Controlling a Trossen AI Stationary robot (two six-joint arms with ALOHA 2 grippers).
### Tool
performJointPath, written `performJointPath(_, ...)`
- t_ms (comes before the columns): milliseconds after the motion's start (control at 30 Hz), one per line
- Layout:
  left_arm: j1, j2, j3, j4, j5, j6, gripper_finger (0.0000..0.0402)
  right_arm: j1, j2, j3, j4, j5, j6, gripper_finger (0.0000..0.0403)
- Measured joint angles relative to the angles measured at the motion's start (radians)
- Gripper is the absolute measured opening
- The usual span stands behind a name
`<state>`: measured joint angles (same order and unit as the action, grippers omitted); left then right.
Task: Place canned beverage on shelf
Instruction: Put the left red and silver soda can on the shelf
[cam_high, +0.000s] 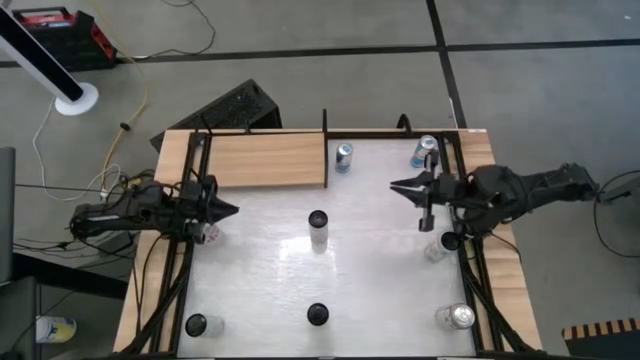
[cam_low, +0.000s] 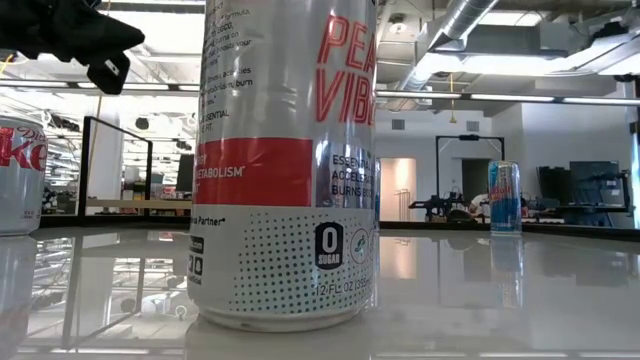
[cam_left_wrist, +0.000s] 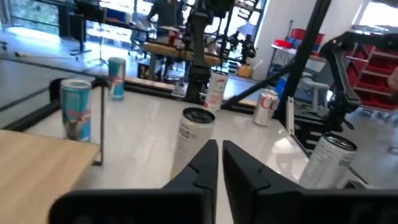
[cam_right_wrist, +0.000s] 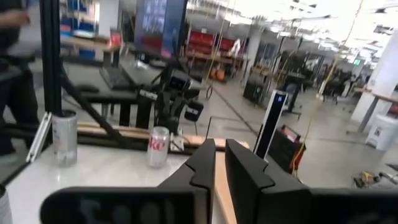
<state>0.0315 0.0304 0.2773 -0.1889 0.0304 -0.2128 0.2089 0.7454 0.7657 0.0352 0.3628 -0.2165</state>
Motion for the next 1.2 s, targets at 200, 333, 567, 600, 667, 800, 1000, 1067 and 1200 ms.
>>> performJointPath(200,0.000,0.090,0.128,-0.180,-0.011,-0.026,0.0000,0.000,0.132,0.099,-0.031,0.000,-0.010,0.0067)
performJointPath(333,0.000,0.214,0.274,-0.295,-0.011,-0.053,0.0000,0.000,0.190,0.126,-0.035,0.001,-0.043,0.0067)
performJointPath(567,0.000,0.486,0.624,-0.797,-0.046,-0.031,0.0000,0.000,0.241,0.165,-0.050,0.001,-0.046,0.0067)
performJointPath(600,0.000,0.521,0.667,-0.869,-0.045,-0.031,0.0000,0.000,0.243,0.169,-0.053,0.001,-0.046,0.0067)
performJointPath(667,0.000,0.587,0.739,-0.981,-0.038,-0.032,0.0000,0.000,0.244,0.173,-0.066,0.001,-0.046,0.0067)
performJointPath(800,0.000,0.687,0.826,-1.147,-0.036,0.019,0.0014,0.000,0.242,0.176,-0.069,0.001,-0.046,0.0068)
performJointPath(1000,0.000,0.769,0.833,-1.252,-0.062,0.083,0.0087,0.000,0.242,0.176,-0.084,0.001,-0.046,0.0068)
performJointPath(1067,0.000,0.797,0.832,-1.273,-0.066,0.064,0.0122,0.000,0.242,0.176,-0.095,0.001,-0.045,0.0068)
performJointPath(1200,0.000,0.855,0.832,-1.312,-0.029,0.027,0.0193,0.000,0.242,0.176,-0.113,0.001,-0.045,0.0068)
